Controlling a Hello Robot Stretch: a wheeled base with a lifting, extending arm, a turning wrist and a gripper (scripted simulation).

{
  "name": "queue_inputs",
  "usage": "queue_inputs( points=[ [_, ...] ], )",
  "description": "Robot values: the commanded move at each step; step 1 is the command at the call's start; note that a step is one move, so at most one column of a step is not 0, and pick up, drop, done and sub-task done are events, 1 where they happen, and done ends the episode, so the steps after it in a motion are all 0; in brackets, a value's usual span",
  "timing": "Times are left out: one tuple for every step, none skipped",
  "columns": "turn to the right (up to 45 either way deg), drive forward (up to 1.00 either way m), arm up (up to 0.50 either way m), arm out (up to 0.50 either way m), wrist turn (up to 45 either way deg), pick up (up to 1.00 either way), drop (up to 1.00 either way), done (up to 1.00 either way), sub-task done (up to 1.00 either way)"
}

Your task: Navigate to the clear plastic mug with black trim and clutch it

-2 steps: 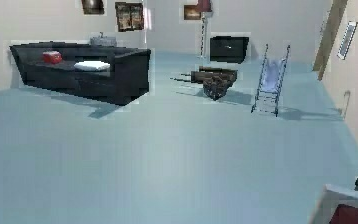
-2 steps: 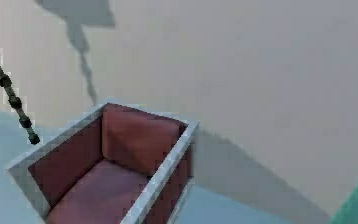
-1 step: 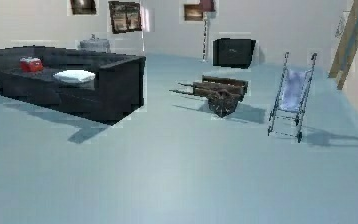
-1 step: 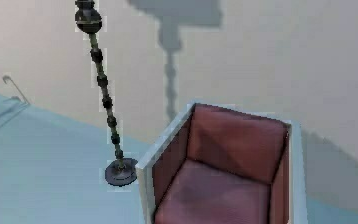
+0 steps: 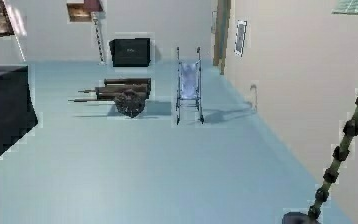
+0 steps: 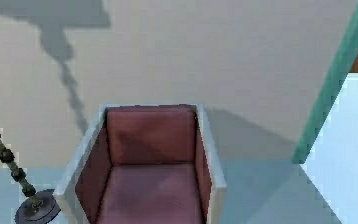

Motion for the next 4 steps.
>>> queue_inputs(
  points=[
    [0.0, 0.05, 0.00, 0.00, 0.0, 0.00, 0.00, 0.00, 0.00],
    [15.0, 0.00, 0.00, 0.00, 0.0, 0.00, 0.00, 0.00, 0.00],
    [0.0, 1.00, 0.00, 0.00, 0.0, 0.00, 0.00, 0.00, 0.00],
    [0.0, 0.25, 0.00, 0.00, 0.0, 0.00, 0.00, 0.00, 0.00]
  ],
)
